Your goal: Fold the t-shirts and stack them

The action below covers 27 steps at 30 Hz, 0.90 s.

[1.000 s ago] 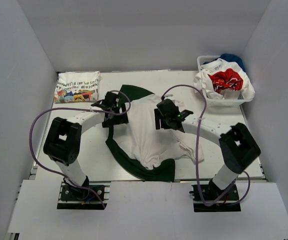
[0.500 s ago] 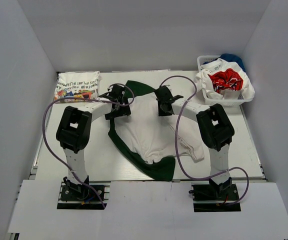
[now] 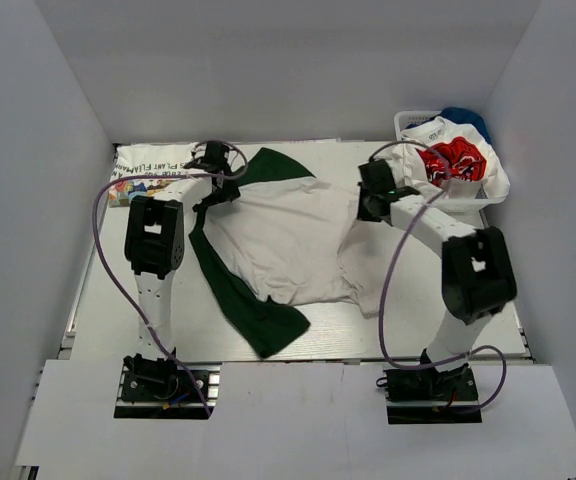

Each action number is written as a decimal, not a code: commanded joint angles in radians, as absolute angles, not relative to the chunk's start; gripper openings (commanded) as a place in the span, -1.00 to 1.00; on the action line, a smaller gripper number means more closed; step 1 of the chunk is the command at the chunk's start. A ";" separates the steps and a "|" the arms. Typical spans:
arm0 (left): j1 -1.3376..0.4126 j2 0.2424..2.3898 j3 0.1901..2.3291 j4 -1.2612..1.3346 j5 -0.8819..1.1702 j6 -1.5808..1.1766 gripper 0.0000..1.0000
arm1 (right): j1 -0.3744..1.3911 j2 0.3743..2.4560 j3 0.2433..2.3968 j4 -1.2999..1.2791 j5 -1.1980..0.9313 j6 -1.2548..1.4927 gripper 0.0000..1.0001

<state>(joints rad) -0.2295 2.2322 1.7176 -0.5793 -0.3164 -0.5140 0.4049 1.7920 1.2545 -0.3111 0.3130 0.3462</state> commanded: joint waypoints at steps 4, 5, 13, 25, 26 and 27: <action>-0.160 2.332 1.825 -0.604 -0.250 -0.422 1.00 | 0.223 1.615 1.186 -0.294 0.347 0.264 -1.00; -0.150 2.342 1.838 -0.592 -0.250 -0.399 1.00 | 0.207 1.615 1.190 -0.301 0.345 0.237 -1.00; -0.129 2.355 2.023 -0.640 -0.227 -0.358 1.00 | 0.130 1.603 1.290 -0.402 0.451 0.239 -0.56; -0.161 2.049 1.851 -0.741 -0.157 -0.443 1.00 | 0.265 1.322 1.067 -0.420 0.100 0.301 0.81; -0.161 1.990 1.700 -0.726 -0.081 -0.457 1.00 | 0.302 1.312 1.030 -0.452 0.103 0.323 0.81; -0.173 1.927 1.615 -0.671 -0.049 -0.475 1.00 | 0.395 1.305 1.013 -0.472 0.138 0.336 0.81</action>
